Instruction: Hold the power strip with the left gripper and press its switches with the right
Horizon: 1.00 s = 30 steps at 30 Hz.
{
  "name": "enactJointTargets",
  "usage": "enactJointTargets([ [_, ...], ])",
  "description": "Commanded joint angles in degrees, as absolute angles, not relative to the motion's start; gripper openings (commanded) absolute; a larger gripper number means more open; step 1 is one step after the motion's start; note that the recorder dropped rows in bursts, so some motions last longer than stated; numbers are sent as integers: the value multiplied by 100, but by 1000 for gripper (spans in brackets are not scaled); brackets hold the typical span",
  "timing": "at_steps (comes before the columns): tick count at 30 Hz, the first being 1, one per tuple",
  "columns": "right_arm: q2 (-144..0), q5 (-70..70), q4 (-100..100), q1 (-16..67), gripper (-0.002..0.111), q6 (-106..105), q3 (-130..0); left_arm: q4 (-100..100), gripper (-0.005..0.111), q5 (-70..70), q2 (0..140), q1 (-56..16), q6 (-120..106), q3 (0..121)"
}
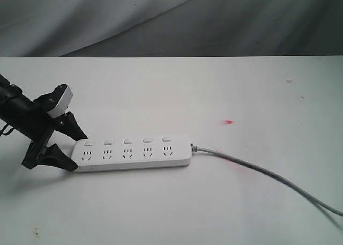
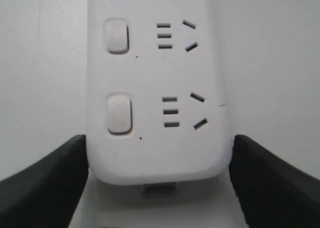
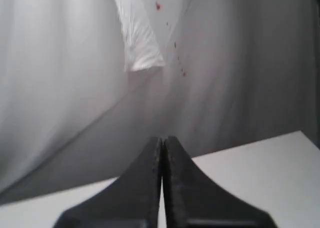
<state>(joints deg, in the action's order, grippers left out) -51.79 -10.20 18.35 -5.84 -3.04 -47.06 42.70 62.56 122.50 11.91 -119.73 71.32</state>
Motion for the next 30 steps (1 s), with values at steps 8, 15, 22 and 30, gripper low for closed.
enactJointTargets([
  [8,-8152,-5406,5311,-575,0,-6266,-8320,4303,37,6300,12236,1172,-11996,7167],
  [15,-9200,-5802,5863,-156,0,-7937,-8386,4303,37,6300,12236,1172,-11996,7167],
  [22,-10076,-5630,5795,802,0,-8248,-8386,4303,37,6300,12236,1172,-11996,7167],
  [30,-10942,-5009,5968,1721,17,-8319,-8386,4303,37,6300,12236,1172,-11996,7167],
])
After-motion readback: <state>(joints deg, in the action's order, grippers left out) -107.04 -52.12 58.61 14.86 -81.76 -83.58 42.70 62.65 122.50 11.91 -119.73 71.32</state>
